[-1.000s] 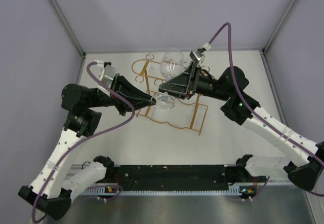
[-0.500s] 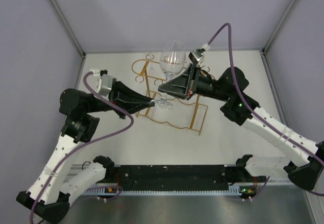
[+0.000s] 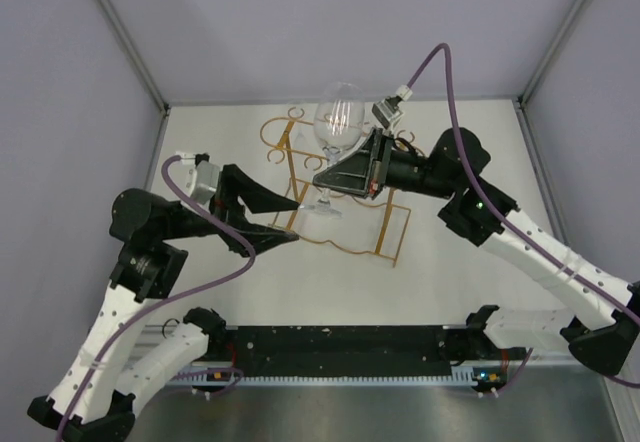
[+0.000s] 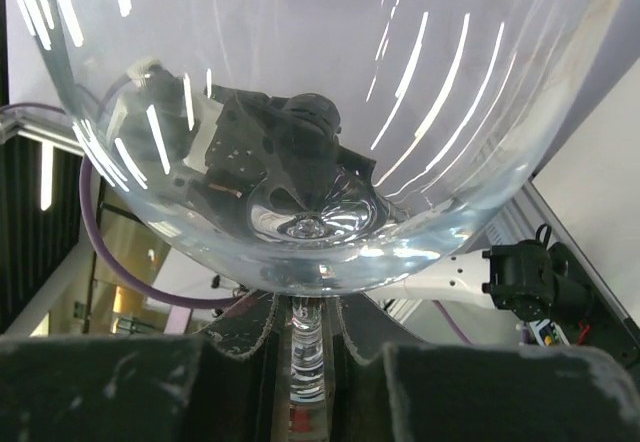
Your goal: Take the wine glass off the wine glass rack
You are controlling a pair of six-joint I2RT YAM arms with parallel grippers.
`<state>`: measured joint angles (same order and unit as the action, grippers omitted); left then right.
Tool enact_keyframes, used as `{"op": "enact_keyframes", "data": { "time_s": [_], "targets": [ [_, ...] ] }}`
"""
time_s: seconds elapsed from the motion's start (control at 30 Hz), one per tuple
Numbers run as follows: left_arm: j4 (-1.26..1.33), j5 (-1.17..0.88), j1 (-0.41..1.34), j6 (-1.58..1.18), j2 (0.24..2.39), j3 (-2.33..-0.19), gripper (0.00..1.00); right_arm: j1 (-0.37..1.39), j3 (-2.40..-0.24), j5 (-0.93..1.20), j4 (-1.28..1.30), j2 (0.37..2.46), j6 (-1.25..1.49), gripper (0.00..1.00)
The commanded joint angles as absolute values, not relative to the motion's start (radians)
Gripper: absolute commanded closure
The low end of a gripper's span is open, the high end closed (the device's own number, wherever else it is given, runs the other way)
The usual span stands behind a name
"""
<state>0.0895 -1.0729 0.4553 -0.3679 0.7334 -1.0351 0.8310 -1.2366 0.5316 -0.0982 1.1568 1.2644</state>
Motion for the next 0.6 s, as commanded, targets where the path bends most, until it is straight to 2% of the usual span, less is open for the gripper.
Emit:
{"op": "enact_keyframes", "data": {
  "time_s": [0.0,0.23,0.57],
  "targets": [
    [0.127,-1.108,0.462,-0.488,0.686,-1.023,0.41,0.833,-1.351,0.548,-0.078,1.14,1.142,1.0],
    [0.19,-1.08,0.462,-0.731,0.672,-1.074,0.38,0.821,-1.417,0.618,0.25,1.114,0.838,1.0],
    [0.189,-1.003,0.462,-0.989,0.773,-1.069,0.39,0.822,-1.405,0.735,0.527,1.036,0.516,1.0]
  ]
}}
